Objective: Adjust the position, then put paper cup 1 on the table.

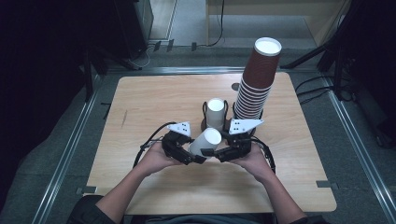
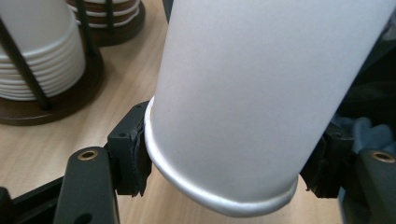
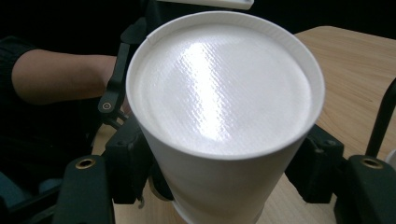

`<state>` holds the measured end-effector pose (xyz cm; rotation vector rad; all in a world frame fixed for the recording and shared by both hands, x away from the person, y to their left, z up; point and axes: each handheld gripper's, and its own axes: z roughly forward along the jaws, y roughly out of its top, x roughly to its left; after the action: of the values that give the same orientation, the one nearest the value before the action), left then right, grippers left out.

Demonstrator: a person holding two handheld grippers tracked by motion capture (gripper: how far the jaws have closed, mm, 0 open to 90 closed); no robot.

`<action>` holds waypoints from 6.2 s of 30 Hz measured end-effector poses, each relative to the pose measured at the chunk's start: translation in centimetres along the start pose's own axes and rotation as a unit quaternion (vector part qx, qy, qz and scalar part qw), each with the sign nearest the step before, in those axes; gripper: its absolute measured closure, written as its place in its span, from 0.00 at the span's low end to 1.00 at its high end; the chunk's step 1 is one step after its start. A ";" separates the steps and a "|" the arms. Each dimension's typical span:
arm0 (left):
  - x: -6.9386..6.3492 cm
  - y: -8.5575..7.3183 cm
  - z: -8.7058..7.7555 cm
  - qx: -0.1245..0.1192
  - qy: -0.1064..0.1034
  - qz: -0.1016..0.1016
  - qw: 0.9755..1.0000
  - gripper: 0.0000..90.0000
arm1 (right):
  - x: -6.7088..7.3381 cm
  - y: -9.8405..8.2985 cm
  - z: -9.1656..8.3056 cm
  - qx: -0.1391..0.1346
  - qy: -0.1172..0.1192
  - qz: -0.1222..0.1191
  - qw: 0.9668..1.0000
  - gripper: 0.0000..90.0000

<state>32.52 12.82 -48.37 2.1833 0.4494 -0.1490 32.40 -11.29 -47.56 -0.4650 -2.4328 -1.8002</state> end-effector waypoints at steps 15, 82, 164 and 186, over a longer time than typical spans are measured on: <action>0.7 -0.2 -1.5 0.000 0.012 0.002 1.000 0.34 | 0.2 0.4 -0.5 0.035 -0.024 -0.007 0.999 0.25; 0.5 -0.1 1.8 0.206 0.013 0.064 0.976 0.31 | 1.0 -0.3 1.3 0.172 -0.033 -0.072 0.982 0.30; 0.1 0.8 -1.1 -0.023 -0.013 0.033 0.999 0.27 | -0.4 0.3 -2.3 0.023 0.019 0.024 0.999 0.38; 1.0 0.3 -3.1 0.008 0.005 0.025 1.000 0.30 | -0.2 -0.2 -2.1 0.096 -0.029 -0.007 0.995 0.24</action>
<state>33.39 15.39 -46.48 2.2087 0.4003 -0.1154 32.29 -13.31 -47.12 -0.4913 -2.6203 -1.5583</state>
